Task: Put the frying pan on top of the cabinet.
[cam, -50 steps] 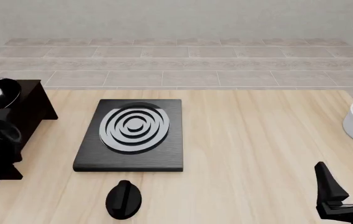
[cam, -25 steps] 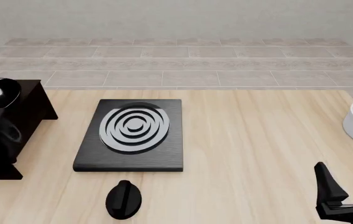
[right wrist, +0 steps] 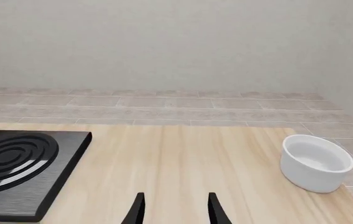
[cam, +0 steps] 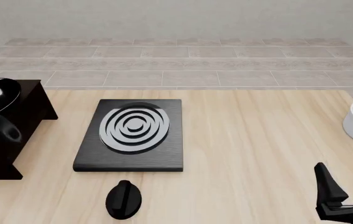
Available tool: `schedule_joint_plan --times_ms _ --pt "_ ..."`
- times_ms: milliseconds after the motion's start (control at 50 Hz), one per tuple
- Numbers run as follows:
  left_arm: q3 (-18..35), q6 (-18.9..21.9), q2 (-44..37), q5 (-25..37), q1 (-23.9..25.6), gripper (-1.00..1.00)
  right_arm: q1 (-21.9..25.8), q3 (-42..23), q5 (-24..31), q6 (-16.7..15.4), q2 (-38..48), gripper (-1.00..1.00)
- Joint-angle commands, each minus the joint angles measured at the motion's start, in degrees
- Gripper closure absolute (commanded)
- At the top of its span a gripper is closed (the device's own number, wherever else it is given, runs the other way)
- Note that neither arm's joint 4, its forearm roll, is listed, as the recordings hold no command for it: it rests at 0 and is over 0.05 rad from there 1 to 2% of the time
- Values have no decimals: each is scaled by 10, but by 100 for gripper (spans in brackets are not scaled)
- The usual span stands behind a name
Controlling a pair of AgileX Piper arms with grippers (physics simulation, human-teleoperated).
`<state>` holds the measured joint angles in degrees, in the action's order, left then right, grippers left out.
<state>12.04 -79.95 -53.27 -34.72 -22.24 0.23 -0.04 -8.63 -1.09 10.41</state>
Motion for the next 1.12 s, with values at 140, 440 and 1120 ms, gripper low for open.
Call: schedule_joint_plan --times_ms 140,440,1120 --pt "-12 3 126 96 -12 -100 -1 -1 9 -1 -11 -100" --pt "-9 11 263 226 15 -100 -1 0 21 -2 -26 -100" --pt "39 40 531 535 50 -100 3 -3 63 -7 -75 -100"
